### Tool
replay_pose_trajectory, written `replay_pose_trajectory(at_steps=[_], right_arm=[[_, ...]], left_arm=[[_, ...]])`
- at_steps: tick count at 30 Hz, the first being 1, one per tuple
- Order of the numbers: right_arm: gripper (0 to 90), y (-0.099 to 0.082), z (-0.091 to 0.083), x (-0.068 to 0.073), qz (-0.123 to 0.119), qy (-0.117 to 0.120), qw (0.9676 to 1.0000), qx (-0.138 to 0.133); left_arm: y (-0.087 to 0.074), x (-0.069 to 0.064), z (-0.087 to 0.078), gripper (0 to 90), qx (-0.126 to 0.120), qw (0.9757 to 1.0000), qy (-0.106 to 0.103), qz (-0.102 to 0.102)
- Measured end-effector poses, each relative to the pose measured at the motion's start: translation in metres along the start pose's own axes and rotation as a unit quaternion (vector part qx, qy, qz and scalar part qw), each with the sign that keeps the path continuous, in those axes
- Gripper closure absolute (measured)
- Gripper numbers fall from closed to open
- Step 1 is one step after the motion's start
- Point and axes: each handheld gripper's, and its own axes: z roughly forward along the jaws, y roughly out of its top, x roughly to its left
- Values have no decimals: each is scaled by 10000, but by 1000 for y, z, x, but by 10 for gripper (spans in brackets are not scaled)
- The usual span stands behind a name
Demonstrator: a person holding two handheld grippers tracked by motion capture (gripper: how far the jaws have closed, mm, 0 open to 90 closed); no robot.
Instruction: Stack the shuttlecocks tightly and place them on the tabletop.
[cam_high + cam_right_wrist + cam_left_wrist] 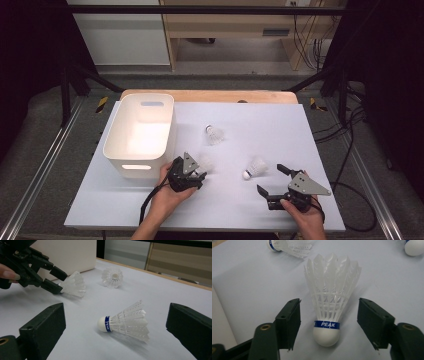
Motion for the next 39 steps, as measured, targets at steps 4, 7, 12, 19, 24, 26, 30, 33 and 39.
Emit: replay_pose_trajectory(at_steps=[4,7,12,19,24,26,30,33,39], right_arm=[[30,0,0,0,4,-11,10000,1],[30,0,0,0,-1,-11,10000,2],[30,0,0,0,1,-18,10000,4],[30,0,0,0,7,-25,10000,10],[30,0,0,0,-5,-30,10000,13],[30,0,-1,0,5,-41,10000,15],[30,0,-1,-1,8,-58,10000,24],[30,0,-1,-1,8,-66,10000,30],[30,-1,-1,-1,6,-93,9999,47]], left_arm=[[0,-5,-3,227,-190,9997,2,-155],[0,-9,-5,178,-301,9992,-6,-252],[1,-16,-9,123,-545,9975,-65,-456],[1,-23,-17,80,-798,9941,-160,-715],[-4,-28,-23,76,-939,9923,-184,-787],[-7,-28,-26,76,-1014,9914,-170,-814],[-14,-27,-37,76,-1218,9884,-108,-904],[-20,-29,-46,76,-1306,9879,-14,-832],[-36,-28,-65,76,-1509,9848,61,-863]])
